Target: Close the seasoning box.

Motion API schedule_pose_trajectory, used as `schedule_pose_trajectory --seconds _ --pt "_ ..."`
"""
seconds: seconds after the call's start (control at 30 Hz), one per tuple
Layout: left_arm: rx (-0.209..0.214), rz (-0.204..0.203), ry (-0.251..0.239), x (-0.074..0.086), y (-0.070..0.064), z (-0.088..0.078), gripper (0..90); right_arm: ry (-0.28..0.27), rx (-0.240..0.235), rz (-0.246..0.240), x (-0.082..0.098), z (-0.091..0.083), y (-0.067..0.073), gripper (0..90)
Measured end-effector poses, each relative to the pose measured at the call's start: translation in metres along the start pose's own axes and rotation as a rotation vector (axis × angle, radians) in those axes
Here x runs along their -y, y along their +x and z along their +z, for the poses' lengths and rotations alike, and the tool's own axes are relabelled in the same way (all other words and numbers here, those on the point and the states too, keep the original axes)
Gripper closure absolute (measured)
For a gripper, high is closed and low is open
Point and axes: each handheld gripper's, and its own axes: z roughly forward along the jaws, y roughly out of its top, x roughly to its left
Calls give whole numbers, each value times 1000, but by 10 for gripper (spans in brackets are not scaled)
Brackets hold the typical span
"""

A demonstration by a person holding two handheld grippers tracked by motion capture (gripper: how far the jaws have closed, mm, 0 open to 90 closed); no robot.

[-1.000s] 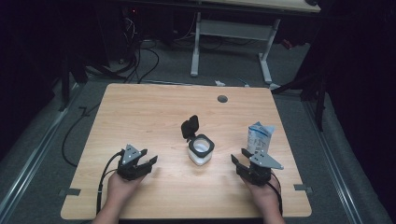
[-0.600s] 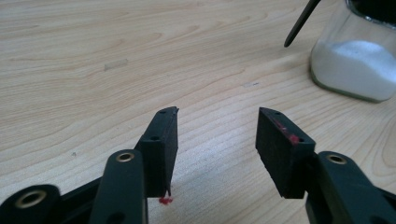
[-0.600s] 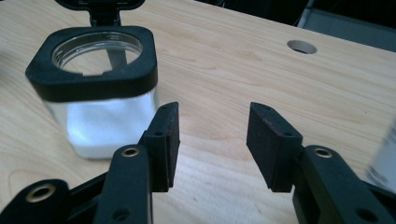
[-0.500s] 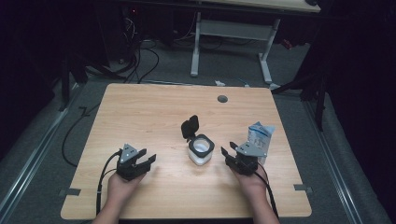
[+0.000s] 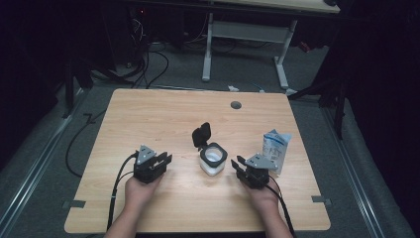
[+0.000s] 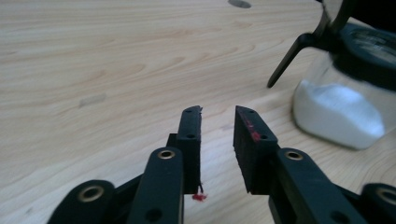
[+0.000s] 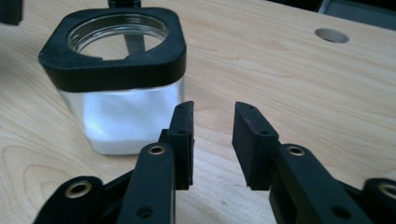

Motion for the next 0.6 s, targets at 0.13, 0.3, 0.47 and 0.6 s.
schedule_pose_trajectory --seconds 0.13,0.3,0.47,0.6 --pt "6 1 -4 -12 -4 9 841 18 -6 -4 2 1 4 786" --pt "19 4 -23 -26 -11 18 882 26 -23 -29 3 1 10 900" --pt "29 14 -44 -39 -20 25 893 1 -55 -46 0 -1 17 900" --pt "43 22 -64 -48 -27 29 895 5 -66 -58 0 1 21 900"
